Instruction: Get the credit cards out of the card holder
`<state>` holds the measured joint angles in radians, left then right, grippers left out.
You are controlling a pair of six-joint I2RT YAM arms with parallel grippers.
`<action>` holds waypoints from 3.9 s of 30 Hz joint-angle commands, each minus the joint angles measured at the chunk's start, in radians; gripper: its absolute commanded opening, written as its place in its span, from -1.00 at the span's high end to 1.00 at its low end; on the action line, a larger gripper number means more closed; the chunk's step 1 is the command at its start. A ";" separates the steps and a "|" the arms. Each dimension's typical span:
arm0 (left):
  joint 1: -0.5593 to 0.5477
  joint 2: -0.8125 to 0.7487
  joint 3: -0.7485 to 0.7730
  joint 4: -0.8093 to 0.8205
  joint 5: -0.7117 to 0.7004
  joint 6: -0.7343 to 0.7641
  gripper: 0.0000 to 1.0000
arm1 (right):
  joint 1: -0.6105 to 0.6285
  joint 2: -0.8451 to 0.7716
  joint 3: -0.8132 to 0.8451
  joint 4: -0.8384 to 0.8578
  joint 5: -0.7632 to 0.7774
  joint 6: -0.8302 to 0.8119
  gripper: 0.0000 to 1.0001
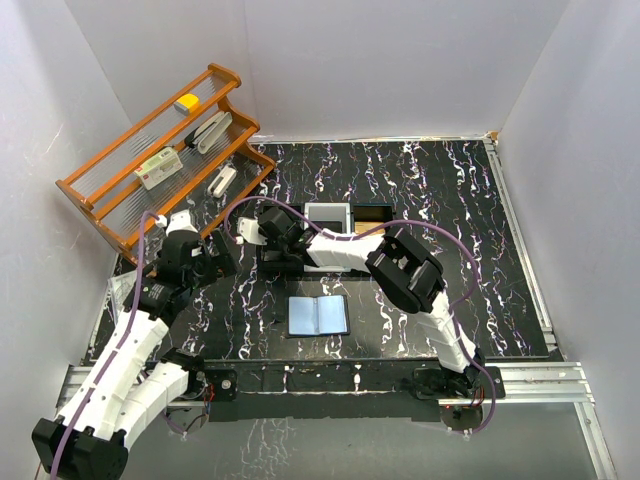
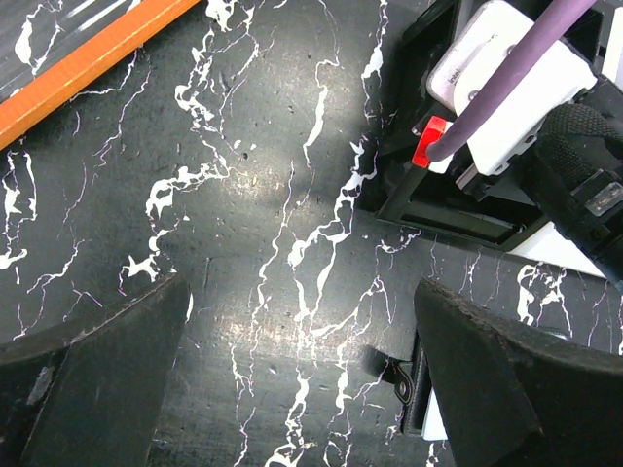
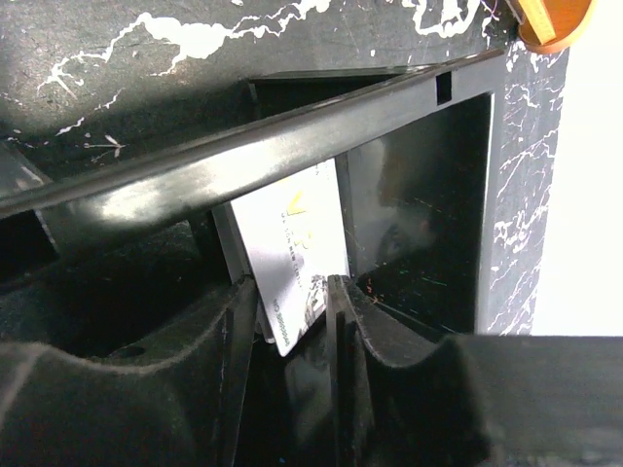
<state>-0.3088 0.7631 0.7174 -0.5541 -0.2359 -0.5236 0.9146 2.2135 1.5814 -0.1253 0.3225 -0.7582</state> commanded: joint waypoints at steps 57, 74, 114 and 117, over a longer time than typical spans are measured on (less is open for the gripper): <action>-0.353 0.432 0.023 0.229 0.437 -0.240 -0.41 | -0.034 -0.946 -0.937 -0.061 -0.348 1.817 0.03; -0.414 0.638 0.017 0.202 0.461 -0.214 -0.02 | -0.033 -0.796 -0.891 -0.148 -0.340 1.734 0.33; -0.440 0.644 -0.057 0.260 0.432 -0.247 0.61 | -0.034 -0.696 -0.808 0.094 -0.688 1.730 0.50; -0.440 0.645 -0.052 0.253 0.428 -0.246 0.61 | -0.034 -0.695 -0.794 0.040 -0.644 1.721 0.58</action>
<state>-0.7410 1.4288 0.6785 -0.2611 0.2123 -0.7673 0.8768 1.5177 0.7296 -0.0784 -0.3435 0.9710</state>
